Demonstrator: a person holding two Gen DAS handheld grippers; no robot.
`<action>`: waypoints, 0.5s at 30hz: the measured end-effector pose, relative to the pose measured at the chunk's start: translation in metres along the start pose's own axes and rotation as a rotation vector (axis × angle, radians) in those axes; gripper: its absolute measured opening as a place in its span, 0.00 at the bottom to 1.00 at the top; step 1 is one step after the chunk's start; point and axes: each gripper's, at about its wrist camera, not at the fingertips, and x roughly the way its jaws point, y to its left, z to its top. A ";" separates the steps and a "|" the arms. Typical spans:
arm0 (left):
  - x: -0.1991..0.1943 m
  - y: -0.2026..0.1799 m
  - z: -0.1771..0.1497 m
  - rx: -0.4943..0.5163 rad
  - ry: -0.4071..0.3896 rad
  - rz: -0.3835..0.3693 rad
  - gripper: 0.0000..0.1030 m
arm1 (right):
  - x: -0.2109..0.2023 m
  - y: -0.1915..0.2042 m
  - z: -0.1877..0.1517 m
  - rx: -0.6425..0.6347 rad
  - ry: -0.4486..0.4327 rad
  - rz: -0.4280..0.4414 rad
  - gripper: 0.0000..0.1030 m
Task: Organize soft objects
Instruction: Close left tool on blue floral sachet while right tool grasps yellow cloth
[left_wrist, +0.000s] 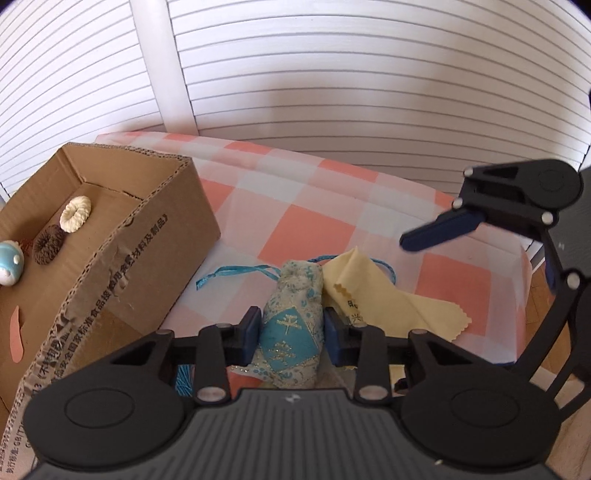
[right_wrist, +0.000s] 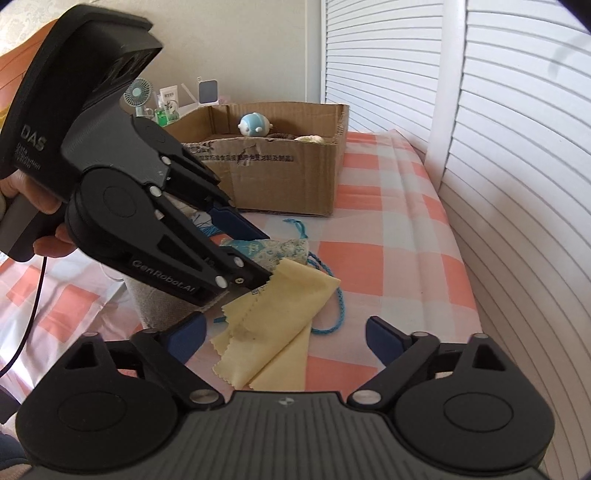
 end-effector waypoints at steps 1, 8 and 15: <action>0.000 0.001 0.000 -0.006 0.000 -0.001 0.34 | 0.001 0.003 0.000 -0.009 0.000 0.003 0.81; 0.001 0.003 -0.001 -0.019 0.001 0.009 0.34 | 0.010 0.022 -0.002 -0.071 0.014 -0.003 0.50; -0.004 0.001 -0.003 -0.025 0.002 0.027 0.31 | 0.006 0.013 0.001 -0.039 0.001 -0.046 0.18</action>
